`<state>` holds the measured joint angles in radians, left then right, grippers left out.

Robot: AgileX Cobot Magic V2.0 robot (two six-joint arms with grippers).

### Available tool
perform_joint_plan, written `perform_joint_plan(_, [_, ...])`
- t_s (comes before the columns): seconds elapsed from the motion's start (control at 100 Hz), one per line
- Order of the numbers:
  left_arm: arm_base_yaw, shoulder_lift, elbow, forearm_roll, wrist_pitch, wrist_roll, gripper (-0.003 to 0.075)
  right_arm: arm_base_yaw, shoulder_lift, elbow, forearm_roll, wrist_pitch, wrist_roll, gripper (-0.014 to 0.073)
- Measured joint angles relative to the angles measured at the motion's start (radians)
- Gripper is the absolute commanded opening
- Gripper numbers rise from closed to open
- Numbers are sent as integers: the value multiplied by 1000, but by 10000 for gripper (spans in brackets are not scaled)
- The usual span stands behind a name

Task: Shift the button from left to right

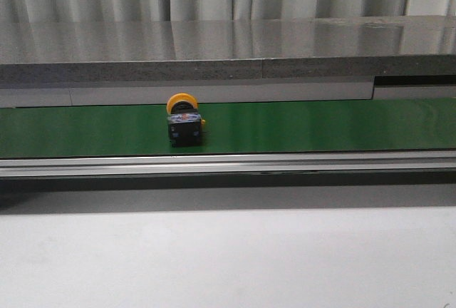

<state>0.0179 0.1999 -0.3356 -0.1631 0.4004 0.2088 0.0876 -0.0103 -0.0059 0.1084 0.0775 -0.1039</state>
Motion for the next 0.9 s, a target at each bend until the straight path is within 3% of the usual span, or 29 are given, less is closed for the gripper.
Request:
perform_joint_plan(0.24, [0, 0, 0, 0, 0, 0, -20, 0, 78, -192, 0, 149, 0, -68])
perform_joint_plan(0.63, [0, 0, 0, 0, 0, 0, -20, 0, 524, -587, 2, 559, 1, -68])
perform_joint_plan(0.9, [0, 0, 0, 0, 0, 0, -20, 0, 757, -710, 58, 585, 1, -68])
